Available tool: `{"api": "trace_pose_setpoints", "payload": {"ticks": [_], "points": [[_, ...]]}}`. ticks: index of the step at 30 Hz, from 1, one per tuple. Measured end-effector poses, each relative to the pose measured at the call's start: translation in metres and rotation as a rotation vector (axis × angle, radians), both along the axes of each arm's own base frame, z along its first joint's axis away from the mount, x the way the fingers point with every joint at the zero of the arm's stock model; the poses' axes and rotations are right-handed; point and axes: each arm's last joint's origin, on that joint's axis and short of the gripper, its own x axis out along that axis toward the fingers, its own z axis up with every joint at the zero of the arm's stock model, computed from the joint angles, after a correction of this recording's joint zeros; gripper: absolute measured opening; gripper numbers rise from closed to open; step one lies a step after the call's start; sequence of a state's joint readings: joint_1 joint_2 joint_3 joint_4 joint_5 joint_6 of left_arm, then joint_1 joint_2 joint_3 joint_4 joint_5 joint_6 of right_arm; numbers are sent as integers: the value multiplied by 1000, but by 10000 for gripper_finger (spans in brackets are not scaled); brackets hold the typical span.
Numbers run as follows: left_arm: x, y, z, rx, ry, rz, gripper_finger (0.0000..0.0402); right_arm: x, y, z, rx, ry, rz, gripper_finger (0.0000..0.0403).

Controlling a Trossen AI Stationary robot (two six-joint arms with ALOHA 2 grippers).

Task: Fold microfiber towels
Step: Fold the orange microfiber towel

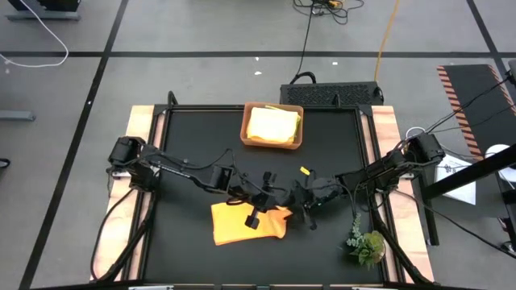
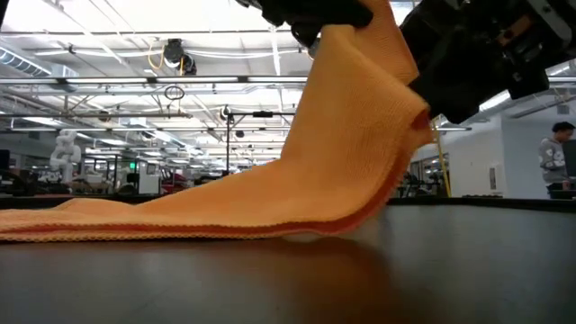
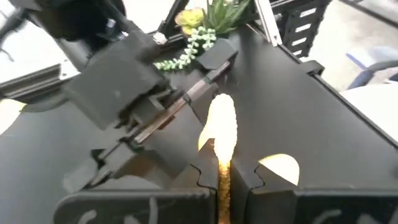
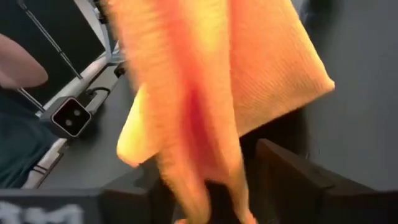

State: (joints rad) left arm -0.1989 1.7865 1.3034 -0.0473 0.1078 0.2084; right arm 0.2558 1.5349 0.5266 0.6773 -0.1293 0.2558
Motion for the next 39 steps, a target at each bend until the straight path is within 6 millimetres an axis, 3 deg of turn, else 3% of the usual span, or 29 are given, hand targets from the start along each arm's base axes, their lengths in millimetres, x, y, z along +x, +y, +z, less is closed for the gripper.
{"api": "trace_pose_setpoints", "payload": {"ticks": [10, 16, 27, 39], "points": [[-8, -2, 7, 36, 23, 40, 4, 0, 3, 2, -43, -38, 56, 12], [-13, -5, 9, 59, 40, 62, 9, -3, 10, 9, -9, -74, 100, 3], [-46, -29, 44, 16, 27, 43, 4, -9, 45, 71, 75, -300, 241, 1], [-83, -94, 73, -34, -134, -54, 7, 1, 71, 112, 107, -317, 362, 0]]}}
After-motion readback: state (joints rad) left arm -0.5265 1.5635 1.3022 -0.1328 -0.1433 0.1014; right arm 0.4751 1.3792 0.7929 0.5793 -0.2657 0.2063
